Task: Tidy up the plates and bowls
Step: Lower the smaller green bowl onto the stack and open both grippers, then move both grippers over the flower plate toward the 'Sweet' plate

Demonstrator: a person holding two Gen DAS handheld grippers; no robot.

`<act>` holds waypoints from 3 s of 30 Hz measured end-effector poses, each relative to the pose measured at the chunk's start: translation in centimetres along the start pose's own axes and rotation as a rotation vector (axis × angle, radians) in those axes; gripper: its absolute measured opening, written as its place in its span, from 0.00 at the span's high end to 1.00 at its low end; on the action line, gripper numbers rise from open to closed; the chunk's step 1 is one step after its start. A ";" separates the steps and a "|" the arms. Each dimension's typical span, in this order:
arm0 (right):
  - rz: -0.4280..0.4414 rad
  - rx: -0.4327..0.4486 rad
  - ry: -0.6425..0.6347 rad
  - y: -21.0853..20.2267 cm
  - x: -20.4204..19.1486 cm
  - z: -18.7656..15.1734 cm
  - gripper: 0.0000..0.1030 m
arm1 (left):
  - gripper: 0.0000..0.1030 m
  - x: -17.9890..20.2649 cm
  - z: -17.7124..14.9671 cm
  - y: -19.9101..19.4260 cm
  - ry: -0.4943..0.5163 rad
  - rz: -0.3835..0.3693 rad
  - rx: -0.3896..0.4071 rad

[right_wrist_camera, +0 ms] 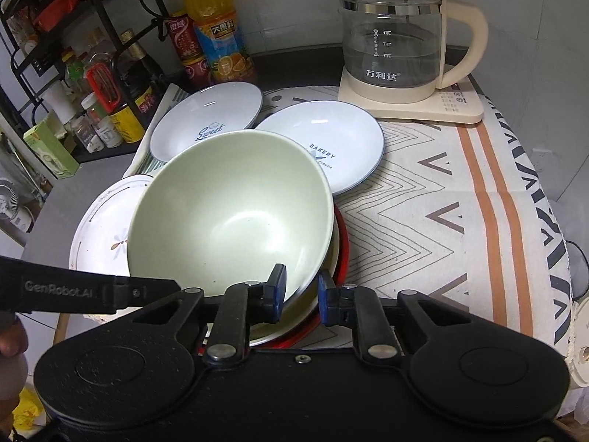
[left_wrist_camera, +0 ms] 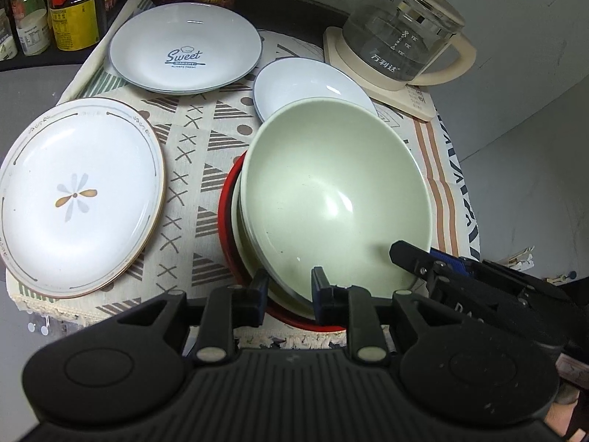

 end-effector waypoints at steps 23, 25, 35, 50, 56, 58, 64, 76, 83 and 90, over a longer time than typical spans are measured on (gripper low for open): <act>-0.017 0.039 0.037 -1.3 1.9 0.2 0.83 | 0.75 -3.5 0.9 -3.0 -0.096 0.085 0.092; -0.013 0.030 0.037 -1.4 1.8 0.2 0.83 | 0.70 -3.8 0.9 -3.3 -0.106 0.093 0.099; 0.079 0.070 -0.022 -3.1 -1.2 1.6 0.57 | 0.28 -6.2 0.6 -5.6 -0.151 0.183 0.164; 0.133 0.071 -0.115 -1.0 -7.8 4.3 0.27 | 0.25 -11.5 1.9 -6.0 -0.205 0.209 0.152; 0.115 0.053 -0.101 0.3 -10.4 5.0 0.25 | 0.25 -13.6 3.2 -6.1 -0.180 0.190 0.137; 0.115 0.052 -0.087 0.6 -11.2 5.3 0.25 | 0.25 -14.4 3.8 -6.2 -0.181 0.164 0.132; 0.070 0.048 -0.034 1.9 -12.8 6.2 0.24 | 0.25 -16.4 6.0 -6.3 -0.155 0.132 0.127; -0.037 0.089 0.055 4.4 -15.1 8.7 0.24 | 0.25 -18.4 11.7 -6.0 -0.057 0.075 0.167; -0.096 0.116 0.130 6.4 -16.0 9.6 0.28 | 0.28 -19.4 14.5 -4.0 -0.005 0.015 0.148; -0.132 0.133 0.164 7.5 -17.1 10.6 0.32 | 0.34 -19.9 16.4 -2.9 -0.002 -0.062 0.167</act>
Point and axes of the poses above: each gripper's, at about its wrist camera, not at the fingertips, and y roughly the way its jaws point, x to its right, z to its top, the point moved 1 cm from there along y, roughly the way its jaws point, and after that the axes turned 6 degrees about -y, right-handed, at the moved point
